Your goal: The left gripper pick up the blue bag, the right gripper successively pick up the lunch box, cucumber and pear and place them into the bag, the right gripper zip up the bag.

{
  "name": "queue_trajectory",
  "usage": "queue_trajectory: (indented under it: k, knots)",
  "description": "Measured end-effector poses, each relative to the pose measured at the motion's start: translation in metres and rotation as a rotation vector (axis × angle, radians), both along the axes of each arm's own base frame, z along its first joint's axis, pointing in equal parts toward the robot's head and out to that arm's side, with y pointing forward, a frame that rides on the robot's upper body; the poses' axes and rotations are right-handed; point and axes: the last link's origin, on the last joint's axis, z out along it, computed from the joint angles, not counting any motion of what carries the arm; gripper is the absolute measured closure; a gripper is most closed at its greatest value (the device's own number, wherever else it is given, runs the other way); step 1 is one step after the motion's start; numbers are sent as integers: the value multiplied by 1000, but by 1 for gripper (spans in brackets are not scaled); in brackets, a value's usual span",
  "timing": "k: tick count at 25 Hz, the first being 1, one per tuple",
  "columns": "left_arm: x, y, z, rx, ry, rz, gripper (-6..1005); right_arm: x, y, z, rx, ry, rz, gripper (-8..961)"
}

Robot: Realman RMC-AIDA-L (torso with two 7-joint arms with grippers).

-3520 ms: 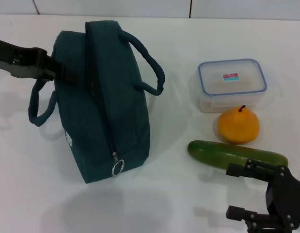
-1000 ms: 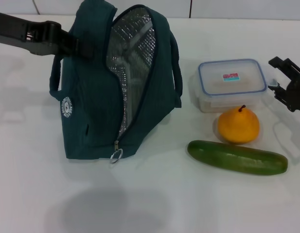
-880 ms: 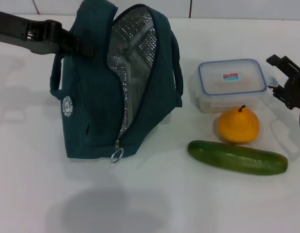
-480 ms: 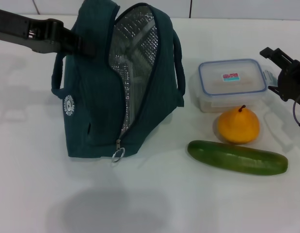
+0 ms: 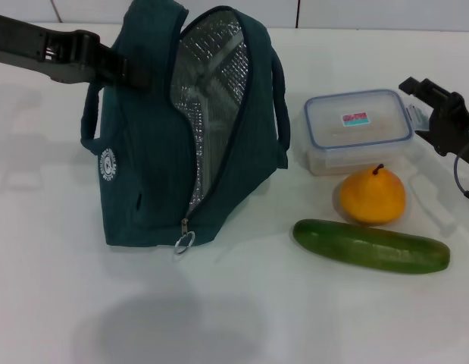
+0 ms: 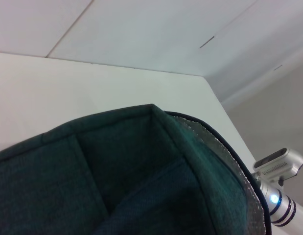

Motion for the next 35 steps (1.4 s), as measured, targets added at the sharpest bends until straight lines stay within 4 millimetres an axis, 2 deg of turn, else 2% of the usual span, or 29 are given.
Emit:
queue_trajectory:
  k: [9, 14, 20, 26, 35]
  knots:
    - [0, 0, 0, 2, 1, -4, 960, 2, 0, -1, -10, -58, 16, 433]
    - [0, 0, 0, 3, 3, -6, 960, 2, 0, -1, -10, -58, 16, 671]
    - [1, 0, 0, 3, 3, -11, 960, 2, 1, -1, -6, -59, 19, 833]
    - [3, 2, 0, 4, 3, -24, 960, 0, -2, 4, 32, -52, 54, 856]
    - [7, 3, -3, -4, -4, -34, 960, 6, -16, 28, 173, 22, 91, 856]
